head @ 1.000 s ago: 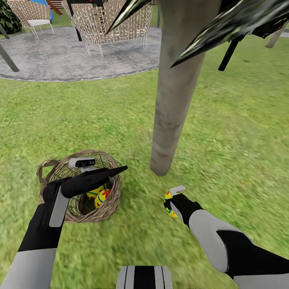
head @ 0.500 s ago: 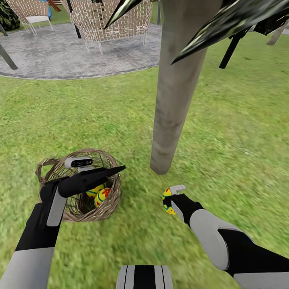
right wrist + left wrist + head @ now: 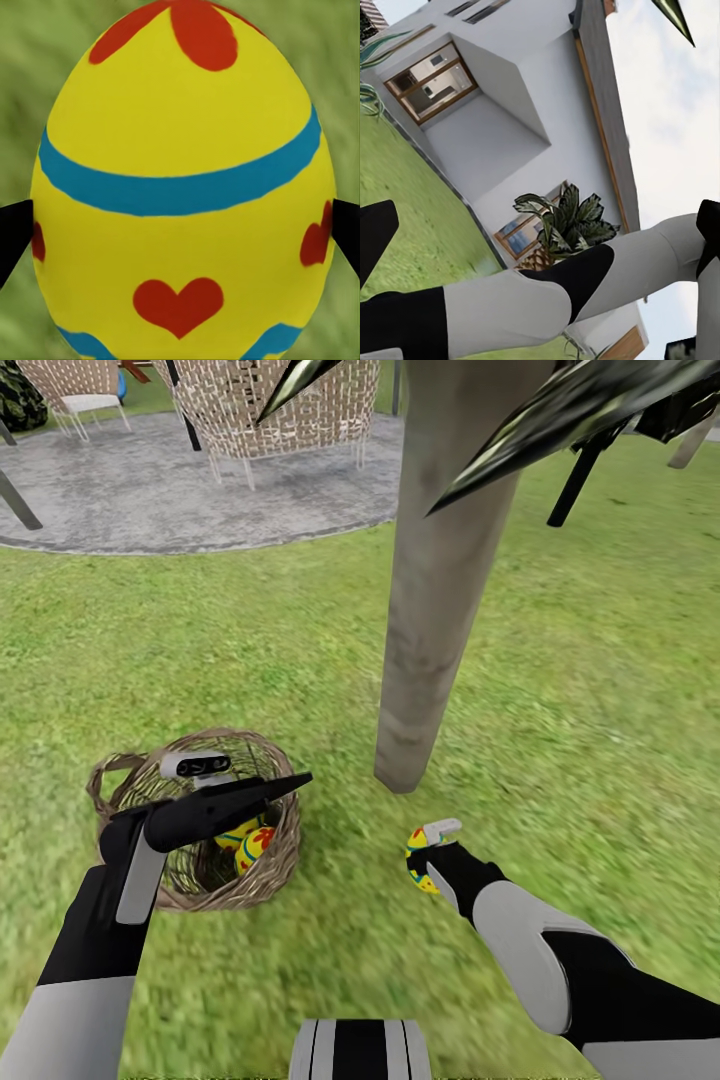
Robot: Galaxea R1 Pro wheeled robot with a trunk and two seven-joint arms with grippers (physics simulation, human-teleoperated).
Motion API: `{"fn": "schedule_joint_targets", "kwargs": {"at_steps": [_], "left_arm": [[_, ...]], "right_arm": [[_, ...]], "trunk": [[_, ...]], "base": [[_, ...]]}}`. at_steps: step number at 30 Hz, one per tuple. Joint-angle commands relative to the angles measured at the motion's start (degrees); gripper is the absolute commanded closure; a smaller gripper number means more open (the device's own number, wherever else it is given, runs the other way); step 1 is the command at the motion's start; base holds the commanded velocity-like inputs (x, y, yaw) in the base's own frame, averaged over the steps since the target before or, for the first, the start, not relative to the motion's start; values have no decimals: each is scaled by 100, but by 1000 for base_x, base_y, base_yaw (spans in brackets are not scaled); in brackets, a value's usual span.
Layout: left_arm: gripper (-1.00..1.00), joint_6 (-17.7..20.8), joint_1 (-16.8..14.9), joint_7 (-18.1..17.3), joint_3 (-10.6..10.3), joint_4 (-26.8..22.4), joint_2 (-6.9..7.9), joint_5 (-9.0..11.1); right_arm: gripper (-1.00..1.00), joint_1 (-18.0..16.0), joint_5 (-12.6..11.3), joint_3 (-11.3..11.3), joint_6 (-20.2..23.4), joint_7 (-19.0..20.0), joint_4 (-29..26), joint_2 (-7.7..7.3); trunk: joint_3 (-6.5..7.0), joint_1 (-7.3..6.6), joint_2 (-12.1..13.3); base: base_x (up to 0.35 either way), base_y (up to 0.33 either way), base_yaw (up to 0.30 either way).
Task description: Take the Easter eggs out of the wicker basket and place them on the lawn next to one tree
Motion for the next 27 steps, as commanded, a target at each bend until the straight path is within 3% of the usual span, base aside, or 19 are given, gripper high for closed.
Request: {"fn": "schedule_joint_targets", "kwargs": {"at_steps": [1, 6, 8, 9, 12, 27], "left_arm": [[-100, 60, -2, -15, -1, 1, 1, 9], [-100, 61, -2, -89, 3, 1, 14, 31], [-100, 60, -2, -552, 21, -1, 36, 93], [-100, 62, -2, -657, 25, -1, 172, 105], [-100, 67, -2, -657, 25, -6, 283, 113], [-100, 69, 6, -657, 25, -6, 298, 116]], "right_arm": [[100, -6, 124, 50, 32, 18, -43, 5], [100, -6, 124, 50, 34, 18, -43, 5], [100, -6, 124, 50, 34, 18, -43, 5], [100, -6, 124, 50, 34, 16, -43, 5], [100, -6, 124, 50, 42, 14, -43, 5], [100, -6, 124, 50, 60, 9, -34, 5]], "trunk": [[-25, 1, -3], [-92, 9, -7], [-92, 9, -7], [-92, 9, -7], [-92, 9, -7], [-181, 19, -12]], "base": [[0, 0, 0], [0, 0, 0], [0, 0, 0], [0, 0, 0], [0, 0, 0], [0, 0, 0]]}}
